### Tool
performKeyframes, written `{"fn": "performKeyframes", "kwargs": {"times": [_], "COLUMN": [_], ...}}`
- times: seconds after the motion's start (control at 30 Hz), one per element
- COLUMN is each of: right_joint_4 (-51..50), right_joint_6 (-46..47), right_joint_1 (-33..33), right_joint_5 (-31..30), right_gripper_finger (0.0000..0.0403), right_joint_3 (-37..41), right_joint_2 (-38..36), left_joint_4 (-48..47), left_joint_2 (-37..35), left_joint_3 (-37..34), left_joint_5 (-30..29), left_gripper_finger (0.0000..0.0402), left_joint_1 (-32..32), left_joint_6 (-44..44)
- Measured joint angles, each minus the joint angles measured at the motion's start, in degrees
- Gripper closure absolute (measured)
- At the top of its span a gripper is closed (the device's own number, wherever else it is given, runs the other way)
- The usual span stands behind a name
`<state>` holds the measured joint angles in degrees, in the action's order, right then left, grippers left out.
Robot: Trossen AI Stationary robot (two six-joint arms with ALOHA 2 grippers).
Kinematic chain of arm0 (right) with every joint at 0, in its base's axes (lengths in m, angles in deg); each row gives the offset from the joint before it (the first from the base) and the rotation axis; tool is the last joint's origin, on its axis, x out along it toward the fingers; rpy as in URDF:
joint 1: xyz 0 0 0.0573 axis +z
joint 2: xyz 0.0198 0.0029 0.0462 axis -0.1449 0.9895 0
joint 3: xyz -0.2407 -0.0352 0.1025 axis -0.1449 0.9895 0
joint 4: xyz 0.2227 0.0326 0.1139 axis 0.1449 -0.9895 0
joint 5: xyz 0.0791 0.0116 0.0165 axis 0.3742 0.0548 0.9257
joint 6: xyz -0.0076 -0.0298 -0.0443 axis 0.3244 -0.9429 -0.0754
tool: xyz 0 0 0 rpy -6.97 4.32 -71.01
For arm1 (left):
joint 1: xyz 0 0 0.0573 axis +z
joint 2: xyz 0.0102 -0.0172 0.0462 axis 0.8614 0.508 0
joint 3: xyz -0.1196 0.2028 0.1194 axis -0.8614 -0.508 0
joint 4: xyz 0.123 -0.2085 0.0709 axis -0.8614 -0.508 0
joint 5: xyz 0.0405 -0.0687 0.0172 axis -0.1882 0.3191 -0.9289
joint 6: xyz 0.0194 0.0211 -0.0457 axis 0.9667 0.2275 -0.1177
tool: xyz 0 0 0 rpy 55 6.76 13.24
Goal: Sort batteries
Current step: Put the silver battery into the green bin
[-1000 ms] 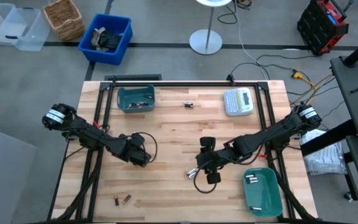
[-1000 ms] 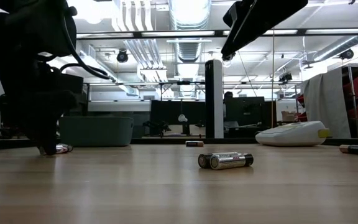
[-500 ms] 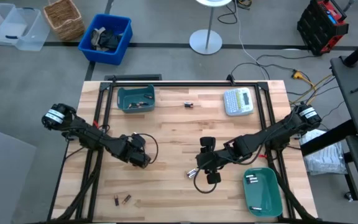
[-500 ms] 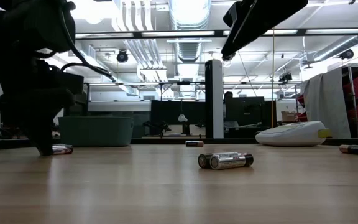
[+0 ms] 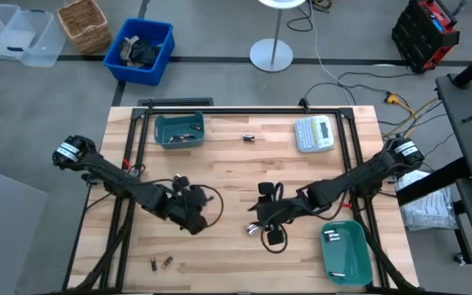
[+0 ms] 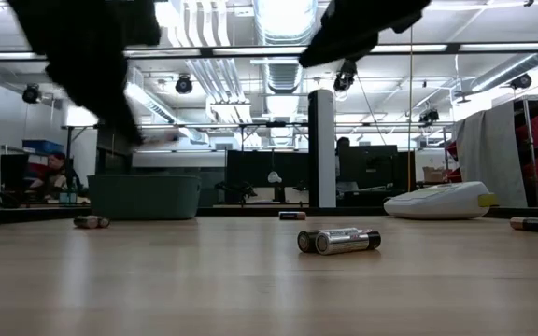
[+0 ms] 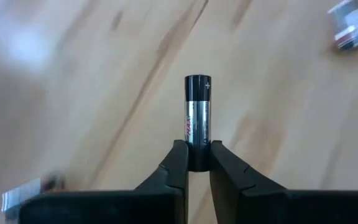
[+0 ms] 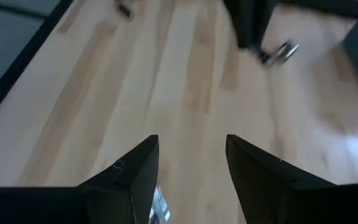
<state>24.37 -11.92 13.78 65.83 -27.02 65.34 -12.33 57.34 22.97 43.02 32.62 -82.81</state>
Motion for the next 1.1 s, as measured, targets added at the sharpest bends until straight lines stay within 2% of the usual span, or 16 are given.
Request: {"fn": "performKeyframes", "kwargs": {"times": [0.3, 0.47, 0.73, 1.1], "right_joint_4": [14.8, 17.9, 19.0, 20.5], "right_joint_6": [-3.0, -2.7, -1.5, -1.5], "right_joint_1": [-0.1, -0.4, -1.2, -1.4], "right_joint_5": [-8.0, -8.4, -8.4, -8.4], "right_gripper_finger": [0.0227, 0.0219, 0.0219, 0.0222], "right_joint_3": [3.2, 3.2, 3.2, 3.2], "right_joint_2": [0.0, -0.1, -0.1, -0.1], "left_joint_4": [13.1, 18.0, 23.2, 24.5], "left_joint_2": [0.0, 0.0, 0.0, 1.8], "left_joint_3": [6.3, 6.8, 6.8, 6.7], "left_joint_5": [-2.6, -2.6, -2.6, -3.0], "left_gripper_finger": [0.0385, 0.0385, 0.0385, 0.0385], "left_joint_1": [0.0, 0.0, 0.0, 0.9], "left_joint_6": [25.5, 32.5, 39.9, 41.0]}}
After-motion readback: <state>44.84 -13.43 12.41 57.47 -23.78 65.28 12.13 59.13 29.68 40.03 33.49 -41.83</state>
